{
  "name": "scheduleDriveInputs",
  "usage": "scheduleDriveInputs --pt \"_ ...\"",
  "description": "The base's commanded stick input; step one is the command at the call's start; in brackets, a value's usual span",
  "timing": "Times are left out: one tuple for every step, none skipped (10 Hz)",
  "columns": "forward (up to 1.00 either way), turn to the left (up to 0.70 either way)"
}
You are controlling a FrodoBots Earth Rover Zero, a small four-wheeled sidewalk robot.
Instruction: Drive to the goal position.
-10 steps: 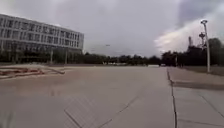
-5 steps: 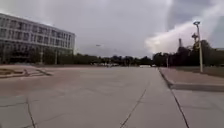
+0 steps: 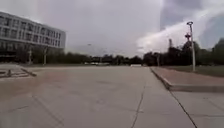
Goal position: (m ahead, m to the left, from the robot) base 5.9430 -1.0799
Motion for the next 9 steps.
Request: scheduleDriveInputs --pt "1.00 -0.27" --pt "1.00 -0.25" --pt "1.00 -0.24" --pt "1.00 -0.22" --pt "1.00 -0.21" --pt "1.00 -0.19" --pt "1.00 -0.17" --pt "1.00 -0.16" --pt "1.00 -0.14"
